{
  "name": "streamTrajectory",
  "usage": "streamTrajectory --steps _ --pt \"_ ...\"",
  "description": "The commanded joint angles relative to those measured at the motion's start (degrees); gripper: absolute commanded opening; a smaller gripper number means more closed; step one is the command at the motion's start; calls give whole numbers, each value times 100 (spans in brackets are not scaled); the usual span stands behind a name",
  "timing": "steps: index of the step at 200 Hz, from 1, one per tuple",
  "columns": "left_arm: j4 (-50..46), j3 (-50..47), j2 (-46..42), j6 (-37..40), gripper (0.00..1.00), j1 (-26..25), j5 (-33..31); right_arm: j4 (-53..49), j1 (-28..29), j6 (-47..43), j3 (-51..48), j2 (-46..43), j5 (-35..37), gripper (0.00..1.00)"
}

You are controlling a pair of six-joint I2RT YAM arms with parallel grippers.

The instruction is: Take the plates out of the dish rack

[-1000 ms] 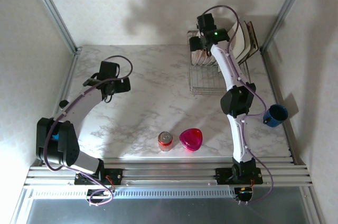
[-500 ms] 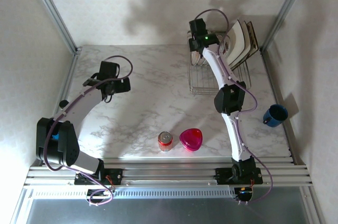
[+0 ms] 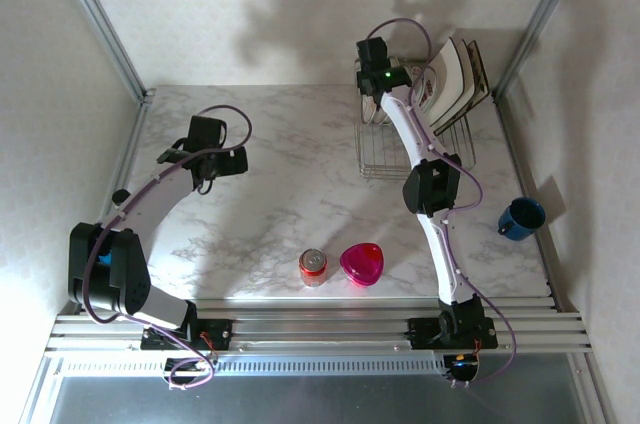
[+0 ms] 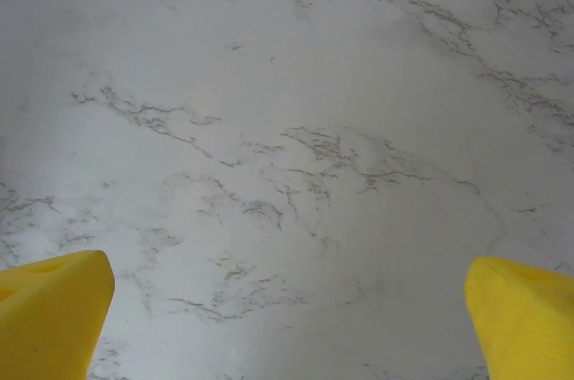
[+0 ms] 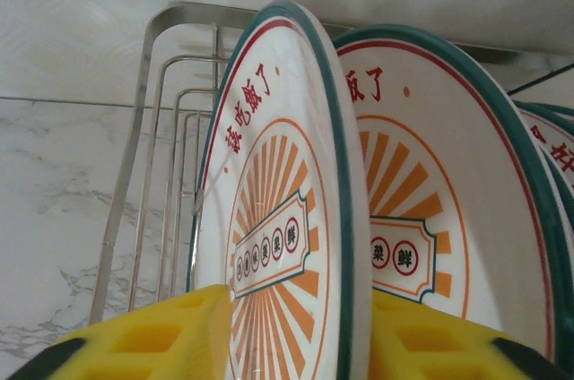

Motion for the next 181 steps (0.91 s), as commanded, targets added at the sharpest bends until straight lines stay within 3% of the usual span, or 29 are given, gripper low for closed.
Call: streamTrajectory --steps 1,21,61,84,181 --pt "16 -89 -194 114 100 2 67 179 26 58 200 97 148 35" --pt "7 -89 -226 114 100 5 66 198 29 68 200 105 158 30" --pt "-13 -107 -283 114 100 1 41 168 29 137 197 91 166 7" --pt "-19 -106 -320 113 100 1 30 137 40 155 200 41 197 0" --pt "-28 -177 -406 72 100 0 13 71 176 -206 198 -907 580 0"
